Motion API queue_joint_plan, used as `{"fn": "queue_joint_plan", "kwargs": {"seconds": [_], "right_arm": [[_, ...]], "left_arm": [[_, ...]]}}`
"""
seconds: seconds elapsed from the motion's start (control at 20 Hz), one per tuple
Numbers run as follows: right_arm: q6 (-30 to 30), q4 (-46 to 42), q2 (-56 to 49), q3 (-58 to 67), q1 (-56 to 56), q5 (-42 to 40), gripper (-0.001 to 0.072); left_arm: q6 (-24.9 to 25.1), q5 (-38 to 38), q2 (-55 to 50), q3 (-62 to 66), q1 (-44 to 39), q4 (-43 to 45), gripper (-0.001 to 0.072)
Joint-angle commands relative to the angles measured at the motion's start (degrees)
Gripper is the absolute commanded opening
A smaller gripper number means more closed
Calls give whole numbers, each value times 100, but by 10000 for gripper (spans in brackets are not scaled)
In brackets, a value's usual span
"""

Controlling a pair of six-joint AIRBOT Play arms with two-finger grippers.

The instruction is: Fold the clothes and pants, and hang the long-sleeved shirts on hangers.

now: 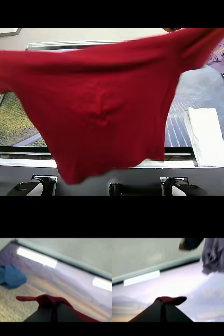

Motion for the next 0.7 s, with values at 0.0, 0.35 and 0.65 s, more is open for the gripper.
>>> {"fn": "queue_joint_plan", "kwargs": {"seconds": [0.0,0.35,0.65], "right_arm": [[260,1095,-1554,7,4,13,31],[140,2369,-3952,-4,225,-66,76],[-234,2599,-3995,-4,144,431,435]], "left_arm": [[31,-17,-1303,-356,0,2,16],[31,1172,-3856,-658,-7,-358,15],[35,1495,-4186,-651,4,-662,16]]}}
